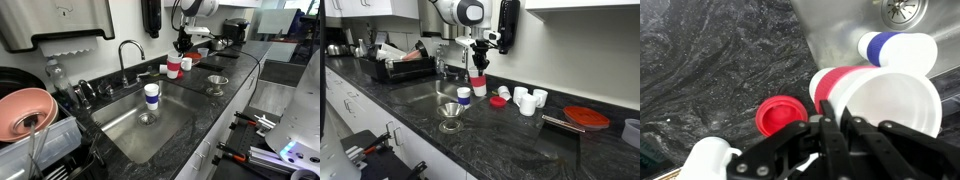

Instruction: Pick up the white and pink cup place it on the counter

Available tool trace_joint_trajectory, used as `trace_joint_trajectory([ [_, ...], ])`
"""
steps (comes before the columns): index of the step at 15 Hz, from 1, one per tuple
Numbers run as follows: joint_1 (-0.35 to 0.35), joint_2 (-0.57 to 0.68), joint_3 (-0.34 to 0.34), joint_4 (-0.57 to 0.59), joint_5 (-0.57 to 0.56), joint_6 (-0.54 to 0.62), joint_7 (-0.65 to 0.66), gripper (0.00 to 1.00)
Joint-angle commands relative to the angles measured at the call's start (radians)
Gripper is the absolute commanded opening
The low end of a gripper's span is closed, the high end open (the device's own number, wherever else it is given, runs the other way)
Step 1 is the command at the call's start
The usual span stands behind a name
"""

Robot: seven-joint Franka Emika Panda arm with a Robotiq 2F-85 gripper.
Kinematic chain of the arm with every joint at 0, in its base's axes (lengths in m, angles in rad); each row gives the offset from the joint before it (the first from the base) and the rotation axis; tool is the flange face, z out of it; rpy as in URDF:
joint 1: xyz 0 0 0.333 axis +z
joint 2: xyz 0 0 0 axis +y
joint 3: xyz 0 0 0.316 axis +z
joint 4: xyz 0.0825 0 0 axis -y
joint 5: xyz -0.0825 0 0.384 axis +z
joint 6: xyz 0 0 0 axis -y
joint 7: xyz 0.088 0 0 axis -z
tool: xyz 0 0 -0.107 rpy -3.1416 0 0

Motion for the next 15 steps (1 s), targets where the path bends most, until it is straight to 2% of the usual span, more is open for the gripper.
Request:
trace_joint_trajectory([
  [1,-0.02,0.016,-0.015,0.023,-0.066,-0.007,0.111,0.02],
  [6,-0.045,0.025,-0.044,0.042,-0.058,-0.076,0.176,0.02],
  [15,-0.06,0.049,-0.059,0.052,0.032,-0.165,0.207,0.02],
])
